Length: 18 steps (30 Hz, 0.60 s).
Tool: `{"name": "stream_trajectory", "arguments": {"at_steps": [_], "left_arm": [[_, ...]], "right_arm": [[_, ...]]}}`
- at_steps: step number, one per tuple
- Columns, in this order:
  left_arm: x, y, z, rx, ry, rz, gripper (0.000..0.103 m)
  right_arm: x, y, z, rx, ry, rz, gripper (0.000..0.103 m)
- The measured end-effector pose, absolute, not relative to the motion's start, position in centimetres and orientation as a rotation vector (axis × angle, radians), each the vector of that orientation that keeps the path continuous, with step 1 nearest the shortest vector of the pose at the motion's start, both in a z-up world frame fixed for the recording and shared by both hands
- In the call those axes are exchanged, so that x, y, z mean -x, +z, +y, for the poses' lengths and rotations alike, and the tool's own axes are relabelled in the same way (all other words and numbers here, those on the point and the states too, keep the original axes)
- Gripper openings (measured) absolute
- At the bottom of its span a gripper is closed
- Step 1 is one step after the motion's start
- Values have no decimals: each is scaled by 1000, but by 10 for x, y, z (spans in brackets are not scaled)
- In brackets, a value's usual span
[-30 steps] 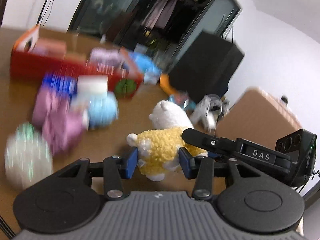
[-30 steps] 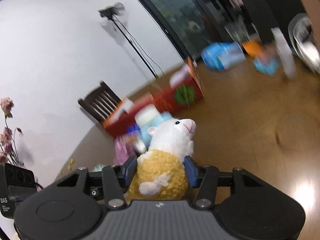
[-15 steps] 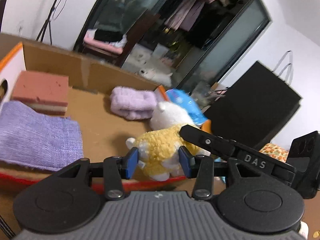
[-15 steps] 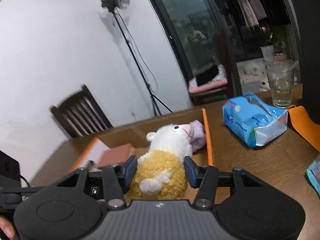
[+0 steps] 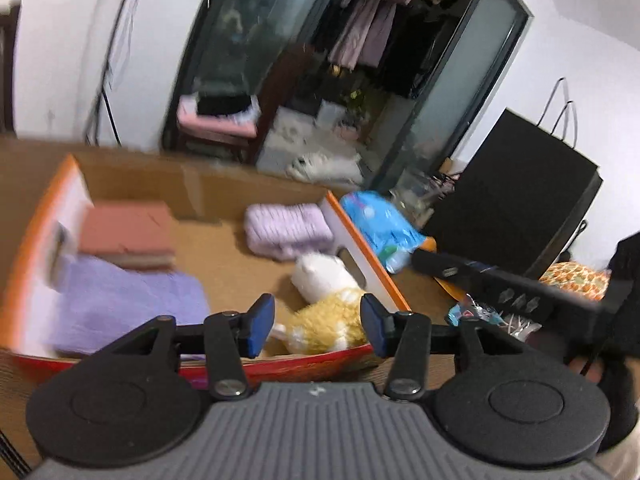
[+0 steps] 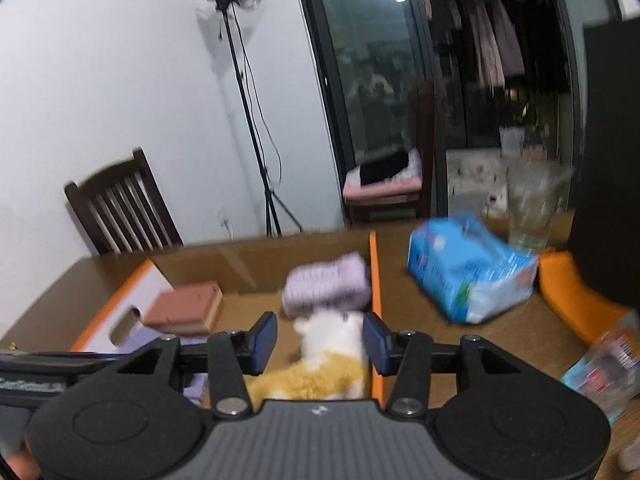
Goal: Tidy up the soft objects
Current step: 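Carry the plush sheep into the box and open both grippers, then move both grippers back to the pile and close on the purple satin bow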
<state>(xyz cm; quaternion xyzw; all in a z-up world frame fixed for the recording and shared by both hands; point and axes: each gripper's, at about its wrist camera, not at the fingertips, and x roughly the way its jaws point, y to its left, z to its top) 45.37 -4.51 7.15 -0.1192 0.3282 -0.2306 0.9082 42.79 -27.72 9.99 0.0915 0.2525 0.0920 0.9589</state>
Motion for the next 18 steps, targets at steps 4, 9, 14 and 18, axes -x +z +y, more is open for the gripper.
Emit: {"name": "stream_trajectory", "arguments": {"at_steps": [4, 9, 14, 18], "left_arm": [[-406, 109, -20, 138, -401, 570, 72], [-331, 126, -1, -10, -327, 438, 77], [-257, 115, 13, -74, -320, 345, 83], [-212, 89, 24, -23, -295, 345, 88]], "right_arm": [[-388, 139, -286, -164, 189, 431, 55], [-330, 166, -281, -109, 216, 357, 58], [-265, 164, -258, -13, 273, 301, 63], [-215, 142, -238, 16, 317, 293, 66]]}}
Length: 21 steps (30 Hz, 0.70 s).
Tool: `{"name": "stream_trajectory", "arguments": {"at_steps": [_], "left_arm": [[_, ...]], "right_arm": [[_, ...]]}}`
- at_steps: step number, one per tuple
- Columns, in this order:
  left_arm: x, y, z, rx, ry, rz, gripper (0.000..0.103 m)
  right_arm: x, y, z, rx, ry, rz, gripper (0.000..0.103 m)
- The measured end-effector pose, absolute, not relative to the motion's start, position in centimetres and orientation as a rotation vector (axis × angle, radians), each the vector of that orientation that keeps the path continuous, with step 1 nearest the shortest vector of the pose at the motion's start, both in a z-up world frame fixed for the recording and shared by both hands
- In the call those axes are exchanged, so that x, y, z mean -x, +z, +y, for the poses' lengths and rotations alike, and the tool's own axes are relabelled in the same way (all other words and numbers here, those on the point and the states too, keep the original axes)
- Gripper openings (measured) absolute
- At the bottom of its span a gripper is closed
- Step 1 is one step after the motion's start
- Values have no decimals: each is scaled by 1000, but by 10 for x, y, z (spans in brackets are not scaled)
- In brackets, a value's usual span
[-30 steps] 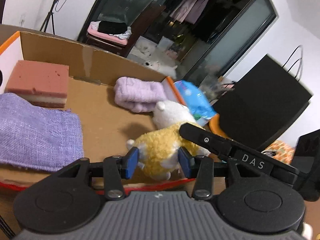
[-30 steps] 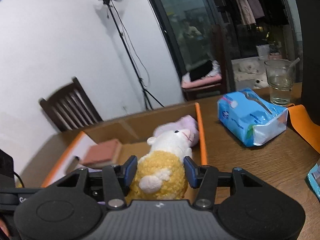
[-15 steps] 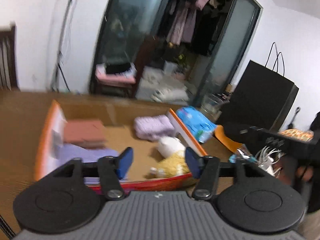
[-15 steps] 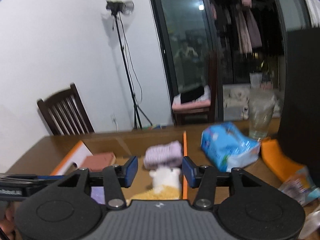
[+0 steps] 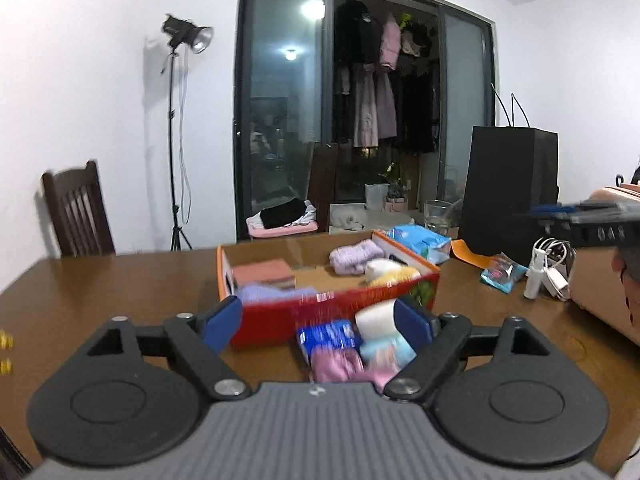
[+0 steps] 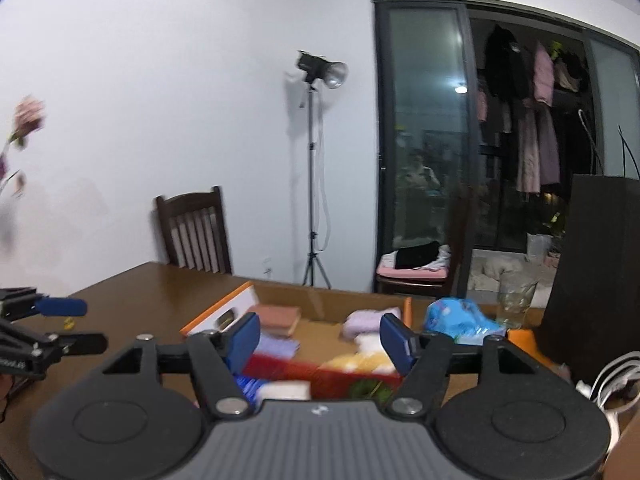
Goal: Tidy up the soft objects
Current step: 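Move both grippers back to the pile and close on the purple satin bow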
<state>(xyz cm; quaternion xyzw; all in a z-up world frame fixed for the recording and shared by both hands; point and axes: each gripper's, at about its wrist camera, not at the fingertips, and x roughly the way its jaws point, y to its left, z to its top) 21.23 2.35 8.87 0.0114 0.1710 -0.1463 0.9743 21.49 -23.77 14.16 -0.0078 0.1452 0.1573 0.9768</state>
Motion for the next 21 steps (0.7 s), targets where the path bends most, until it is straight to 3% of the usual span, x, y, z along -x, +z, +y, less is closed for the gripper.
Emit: {"name": "stream_trajectory", "arguments": {"at_steps": [9, 19, 21], "left_arm": [[-163, 20, 33, 74, -219, 481, 88], [-195, 2, 27, 96, -266, 537, 87], [-207, -3, 19, 78, -282, 547, 71]], "right_arm": [[-140, 61, -215, -93, 360, 435, 67], [-171, 33, -195, -114, 361, 520, 67], [-189, 28, -186, -122, 369, 543, 67]]}}
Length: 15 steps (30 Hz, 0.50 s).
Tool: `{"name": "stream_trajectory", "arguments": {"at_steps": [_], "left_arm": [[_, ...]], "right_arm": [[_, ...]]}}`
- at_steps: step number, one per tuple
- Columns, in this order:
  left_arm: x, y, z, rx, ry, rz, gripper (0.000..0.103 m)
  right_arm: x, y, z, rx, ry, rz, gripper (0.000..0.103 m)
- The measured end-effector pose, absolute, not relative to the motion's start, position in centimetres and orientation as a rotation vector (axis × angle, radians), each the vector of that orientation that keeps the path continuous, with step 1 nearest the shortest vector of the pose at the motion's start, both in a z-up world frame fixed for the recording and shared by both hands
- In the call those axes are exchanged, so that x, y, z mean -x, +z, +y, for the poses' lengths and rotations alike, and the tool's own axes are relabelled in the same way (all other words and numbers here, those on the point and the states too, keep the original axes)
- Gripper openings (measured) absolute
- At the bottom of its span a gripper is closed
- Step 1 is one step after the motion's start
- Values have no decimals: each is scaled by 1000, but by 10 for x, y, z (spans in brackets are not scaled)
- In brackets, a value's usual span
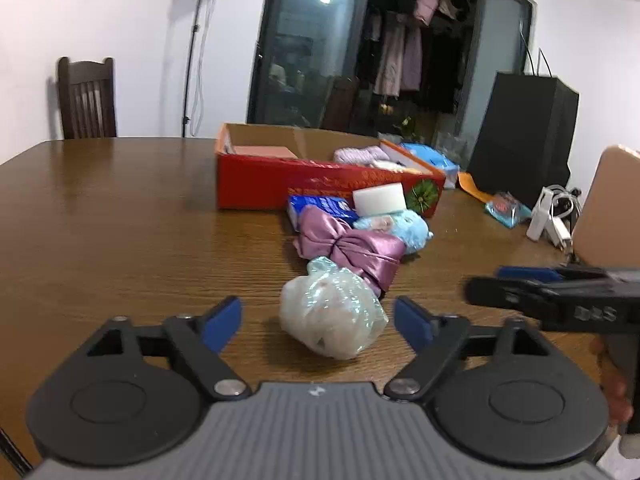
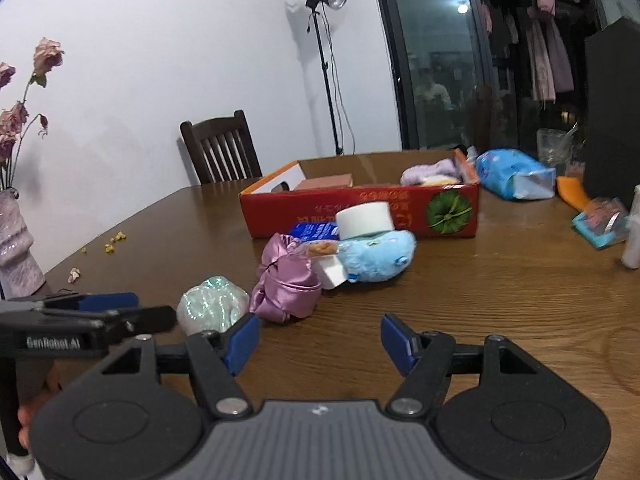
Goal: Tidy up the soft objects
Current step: 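Move both grippers back to the pile and close on the purple satin bow, then lift the purple satin bow off the table with both grippers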
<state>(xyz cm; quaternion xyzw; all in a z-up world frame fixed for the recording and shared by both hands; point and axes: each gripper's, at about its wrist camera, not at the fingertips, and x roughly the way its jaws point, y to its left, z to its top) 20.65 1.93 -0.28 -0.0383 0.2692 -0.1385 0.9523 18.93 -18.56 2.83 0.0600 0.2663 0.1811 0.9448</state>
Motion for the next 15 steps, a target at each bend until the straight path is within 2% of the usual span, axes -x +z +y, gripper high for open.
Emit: {"name": "stream_trajectory", "arguments": {"at_steps": [2, 8, 10, 11, 13, 15], "left_arm": [[-220, -10, 17, 65, -268, 563, 59], [-256, -17, 40, 159, -139, 590, 62], [-255, -14, 47, 185, -120, 567, 66], [-252, -11, 50, 188, -117, 547, 69], [-243, -4, 53, 194, -113, 511, 73], [-233, 5, 57, 206, -121, 480, 84]], "right_arm": [[-210, 25, -176, -128, 378, 553, 67], [-265, 11, -145, -179, 384, 585, 64], [-271, 6, -139, -174, 384, 598, 47], [-270, 5, -138, -177, 413, 600, 33], [-261, 5, -141, -158, 455, 608, 30], [-246, 9, -152, -126, 538, 629, 29]]}}
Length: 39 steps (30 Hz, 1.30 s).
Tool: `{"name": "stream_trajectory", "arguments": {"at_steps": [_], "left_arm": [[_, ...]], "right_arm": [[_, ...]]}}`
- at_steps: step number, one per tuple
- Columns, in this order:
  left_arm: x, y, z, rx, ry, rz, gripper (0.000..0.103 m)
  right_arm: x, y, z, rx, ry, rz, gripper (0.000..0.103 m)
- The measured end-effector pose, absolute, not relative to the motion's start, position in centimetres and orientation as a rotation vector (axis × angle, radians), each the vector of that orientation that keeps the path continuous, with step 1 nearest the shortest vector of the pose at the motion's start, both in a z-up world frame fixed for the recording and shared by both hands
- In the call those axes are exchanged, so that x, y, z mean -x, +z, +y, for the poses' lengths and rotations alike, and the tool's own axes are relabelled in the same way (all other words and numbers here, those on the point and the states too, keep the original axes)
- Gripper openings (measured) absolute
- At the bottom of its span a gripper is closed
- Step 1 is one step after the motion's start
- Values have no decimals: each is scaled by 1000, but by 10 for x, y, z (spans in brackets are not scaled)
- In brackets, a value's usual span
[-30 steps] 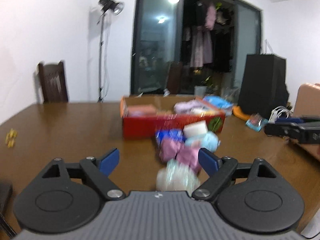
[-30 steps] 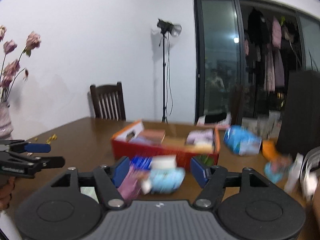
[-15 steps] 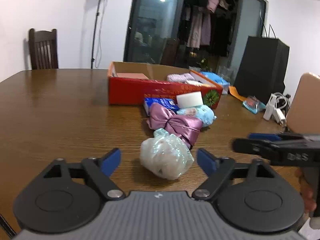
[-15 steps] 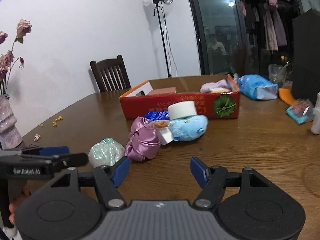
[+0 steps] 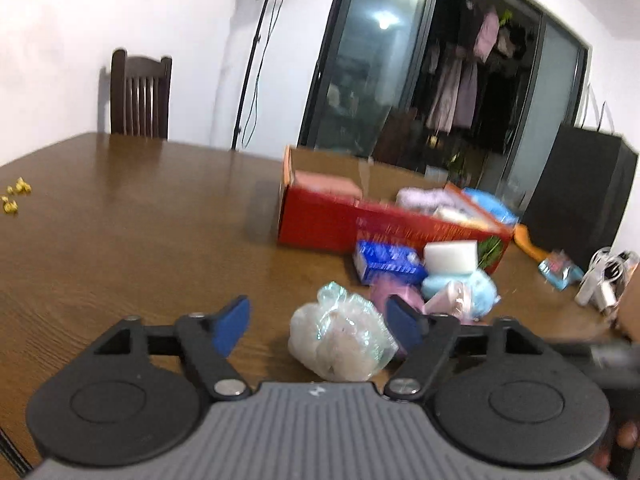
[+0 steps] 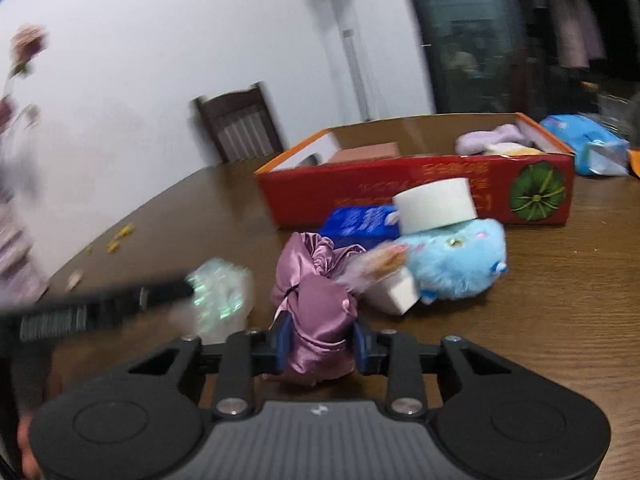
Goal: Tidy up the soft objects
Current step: 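Lift the purple satin bow off the table with both grippers, then carry the purple satin bow into the box and open both grippers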
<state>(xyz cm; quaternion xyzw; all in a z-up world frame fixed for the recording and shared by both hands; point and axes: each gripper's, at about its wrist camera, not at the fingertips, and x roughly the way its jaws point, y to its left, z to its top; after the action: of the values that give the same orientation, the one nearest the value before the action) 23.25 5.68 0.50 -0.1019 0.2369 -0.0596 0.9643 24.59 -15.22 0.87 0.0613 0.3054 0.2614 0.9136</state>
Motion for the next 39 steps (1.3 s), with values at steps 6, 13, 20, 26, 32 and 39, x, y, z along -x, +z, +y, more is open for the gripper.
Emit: {"name": "stream_trajectory", "arguments": {"at_steps": [6, 13, 20, 26, 32, 39], "left_arm": [[-209, 21, 48, 238, -192, 505, 84], [-205, 7, -2, 217, -400, 608, 81], [-232, -17, -12, 263, -433, 700, 41], [-234, -27, -8, 320, -478, 710, 28], [-238, 3, -8, 324, -501, 662, 19], [-357, 86, 1, 300, -568, 557, 19]], "right_arm": [[-192, 18, -216, -76, 478, 654, 43], [-175, 21, -251, -256, 386, 582, 47], [-187, 7, -217, -244, 432, 614, 32], [-188, 2, -216, -266, 438, 621, 15], [-193, 26, -215, -203, 457, 588, 8], [-291, 110, -221, -81, 504, 402, 8]]}}
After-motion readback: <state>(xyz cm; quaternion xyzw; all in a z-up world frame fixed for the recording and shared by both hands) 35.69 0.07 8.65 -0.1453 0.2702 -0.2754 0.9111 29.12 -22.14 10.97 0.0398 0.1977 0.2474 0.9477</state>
